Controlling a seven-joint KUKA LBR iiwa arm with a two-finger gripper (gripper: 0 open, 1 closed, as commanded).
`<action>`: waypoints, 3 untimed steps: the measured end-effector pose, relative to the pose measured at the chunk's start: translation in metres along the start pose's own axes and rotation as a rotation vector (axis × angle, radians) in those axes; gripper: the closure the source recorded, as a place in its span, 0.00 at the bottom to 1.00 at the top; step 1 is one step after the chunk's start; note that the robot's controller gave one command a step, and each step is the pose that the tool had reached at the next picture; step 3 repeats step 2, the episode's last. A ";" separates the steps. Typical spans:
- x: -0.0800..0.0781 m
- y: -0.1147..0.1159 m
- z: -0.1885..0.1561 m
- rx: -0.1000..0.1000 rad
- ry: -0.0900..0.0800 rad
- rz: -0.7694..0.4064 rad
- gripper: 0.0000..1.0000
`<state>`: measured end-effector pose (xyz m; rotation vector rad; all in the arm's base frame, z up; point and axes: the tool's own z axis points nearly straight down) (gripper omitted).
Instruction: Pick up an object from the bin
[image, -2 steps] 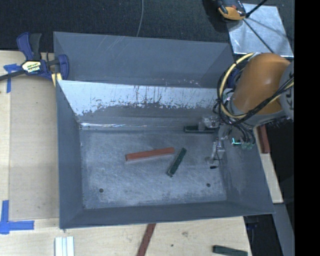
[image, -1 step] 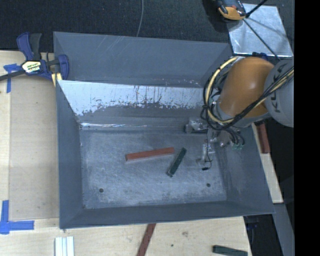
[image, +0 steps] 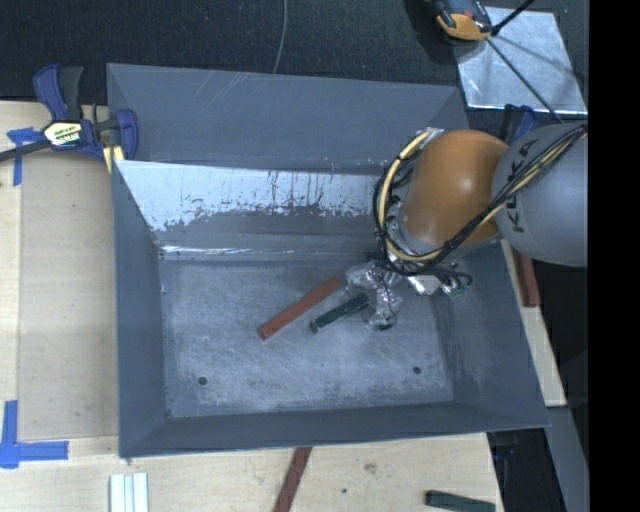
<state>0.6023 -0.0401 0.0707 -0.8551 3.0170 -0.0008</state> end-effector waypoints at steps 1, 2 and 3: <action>0.000 0.000 0.000 0.000 0.000 0.000 1.00; 0.002 -0.030 -0.164 0.003 -0.003 -0.255 1.00; 0.002 -0.030 -0.164 0.003 -0.003 -0.255 1.00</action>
Offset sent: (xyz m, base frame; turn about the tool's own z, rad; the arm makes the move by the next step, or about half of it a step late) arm 0.0109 -0.0260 0.1597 -0.2570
